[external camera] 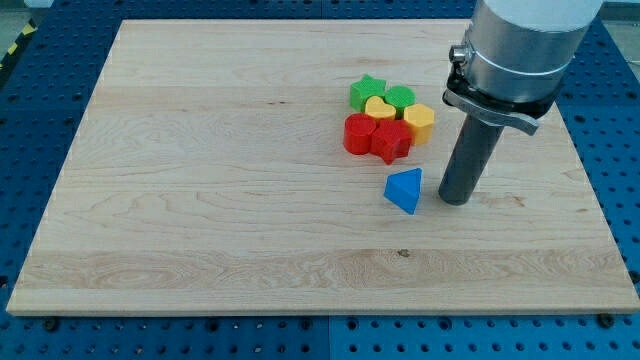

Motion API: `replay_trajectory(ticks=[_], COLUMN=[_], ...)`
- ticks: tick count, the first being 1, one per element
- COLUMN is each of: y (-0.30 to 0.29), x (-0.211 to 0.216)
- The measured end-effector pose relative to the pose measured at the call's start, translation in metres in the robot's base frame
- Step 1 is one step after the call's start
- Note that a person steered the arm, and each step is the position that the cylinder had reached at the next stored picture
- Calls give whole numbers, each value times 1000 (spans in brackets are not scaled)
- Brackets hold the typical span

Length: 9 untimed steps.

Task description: Place the blue triangle below the red circle

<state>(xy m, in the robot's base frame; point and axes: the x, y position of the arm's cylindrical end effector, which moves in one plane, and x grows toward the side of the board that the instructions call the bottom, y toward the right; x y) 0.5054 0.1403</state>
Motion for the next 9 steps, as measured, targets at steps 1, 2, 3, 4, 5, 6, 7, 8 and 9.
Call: replay_trajectory(ticks=[1,2,3,4,5,6,7,8,9], y=[-5,-27,-33,-44,-66,-84,-95,-102,-124], x=[0,0,0,0,2,6,16,49,41])
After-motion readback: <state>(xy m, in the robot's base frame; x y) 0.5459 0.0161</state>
